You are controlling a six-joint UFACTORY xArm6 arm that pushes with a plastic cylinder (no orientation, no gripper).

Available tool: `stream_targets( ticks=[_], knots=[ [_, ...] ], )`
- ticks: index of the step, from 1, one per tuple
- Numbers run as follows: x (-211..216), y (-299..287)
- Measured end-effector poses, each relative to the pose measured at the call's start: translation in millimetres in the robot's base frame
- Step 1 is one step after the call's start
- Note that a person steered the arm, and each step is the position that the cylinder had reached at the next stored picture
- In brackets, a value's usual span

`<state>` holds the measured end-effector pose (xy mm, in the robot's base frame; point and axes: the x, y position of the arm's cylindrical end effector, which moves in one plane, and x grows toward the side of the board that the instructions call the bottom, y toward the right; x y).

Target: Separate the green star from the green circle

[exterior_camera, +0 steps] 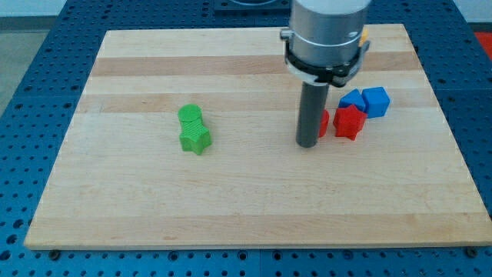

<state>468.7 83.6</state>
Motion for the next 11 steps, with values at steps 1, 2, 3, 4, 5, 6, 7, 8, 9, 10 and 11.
stream_targets(
  ticks=[1, 2, 3, 4, 5, 6, 7, 8, 9, 10, 11],
  knots=[
    [-6, 27],
    [-7, 42],
    [10, 27],
    [40, -49],
    [41, -135],
    [38, -220],
    [26, -230],
    [19, -205],
    [11, -203],
    [-5, -187],
    [-20, -156]
  ],
)
